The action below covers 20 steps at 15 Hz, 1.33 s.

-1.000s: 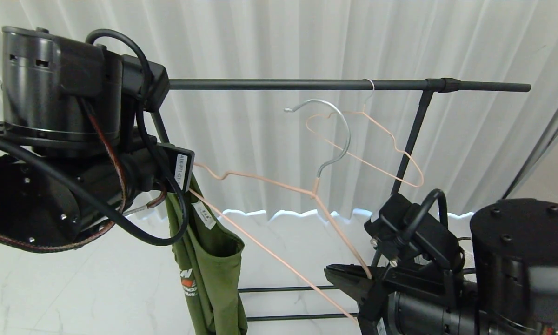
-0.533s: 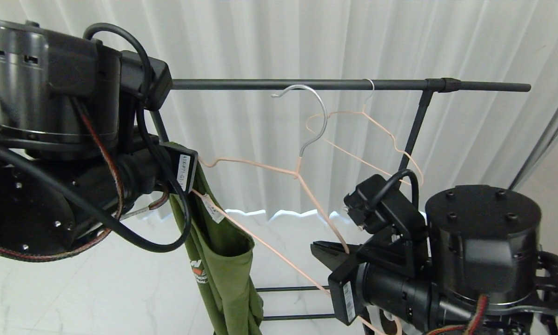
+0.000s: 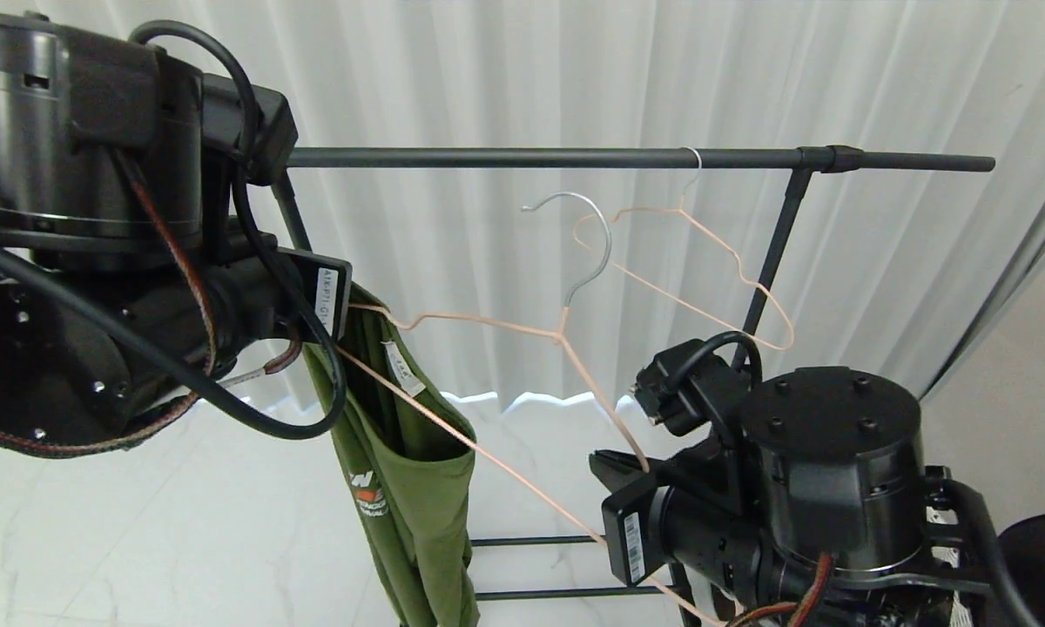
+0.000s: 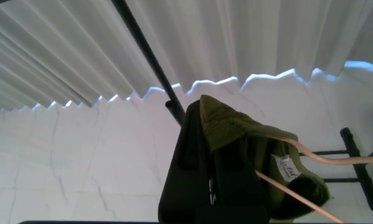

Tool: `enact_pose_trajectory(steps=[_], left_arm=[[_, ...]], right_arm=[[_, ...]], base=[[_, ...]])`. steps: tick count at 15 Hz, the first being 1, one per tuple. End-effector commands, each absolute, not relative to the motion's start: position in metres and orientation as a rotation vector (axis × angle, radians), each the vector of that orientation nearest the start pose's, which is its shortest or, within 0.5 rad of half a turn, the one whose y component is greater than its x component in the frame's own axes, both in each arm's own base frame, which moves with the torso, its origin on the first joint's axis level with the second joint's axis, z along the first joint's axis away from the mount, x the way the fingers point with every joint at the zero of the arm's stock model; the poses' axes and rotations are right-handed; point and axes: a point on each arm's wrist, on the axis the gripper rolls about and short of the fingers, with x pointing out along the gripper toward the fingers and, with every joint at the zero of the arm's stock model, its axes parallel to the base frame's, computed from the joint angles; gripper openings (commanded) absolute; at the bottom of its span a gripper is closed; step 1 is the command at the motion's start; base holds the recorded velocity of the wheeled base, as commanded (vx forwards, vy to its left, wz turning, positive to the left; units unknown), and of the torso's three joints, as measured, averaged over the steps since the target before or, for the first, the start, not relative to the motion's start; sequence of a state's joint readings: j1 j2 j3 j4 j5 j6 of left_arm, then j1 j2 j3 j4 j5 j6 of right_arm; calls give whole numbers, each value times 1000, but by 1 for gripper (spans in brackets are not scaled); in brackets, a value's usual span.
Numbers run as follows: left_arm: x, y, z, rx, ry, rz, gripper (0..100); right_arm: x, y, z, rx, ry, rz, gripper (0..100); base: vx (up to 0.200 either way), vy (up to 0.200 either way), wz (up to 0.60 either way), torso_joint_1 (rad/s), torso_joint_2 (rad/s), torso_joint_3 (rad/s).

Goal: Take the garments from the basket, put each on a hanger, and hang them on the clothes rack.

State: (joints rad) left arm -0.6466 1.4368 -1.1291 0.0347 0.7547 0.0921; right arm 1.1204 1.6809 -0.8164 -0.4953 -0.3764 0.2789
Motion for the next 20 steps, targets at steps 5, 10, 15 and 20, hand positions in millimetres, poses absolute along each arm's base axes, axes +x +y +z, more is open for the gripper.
enact_pose_trajectory(steps=[5, 10, 15, 20], left_arm=[[203, -132, 280, 328, 279, 132, 0], [188, -157, 280, 303, 258, 16, 0], [177, -168, 287, 260, 231, -42, 0], [162, -179, 298, 204, 197, -113, 0]], right_arm=[[141, 253, 191, 40, 332, 624, 0], [134, 265, 190, 33, 333, 671, 0], [137, 282, 179, 23, 347, 693, 0], [144, 298, 175, 24, 351, 706, 0]], base=[[0, 0, 0, 0, 0, 0], [0, 0, 0, 0, 0, 0], [0, 0, 0, 0, 0, 0], [0, 0, 0, 0, 0, 0]])
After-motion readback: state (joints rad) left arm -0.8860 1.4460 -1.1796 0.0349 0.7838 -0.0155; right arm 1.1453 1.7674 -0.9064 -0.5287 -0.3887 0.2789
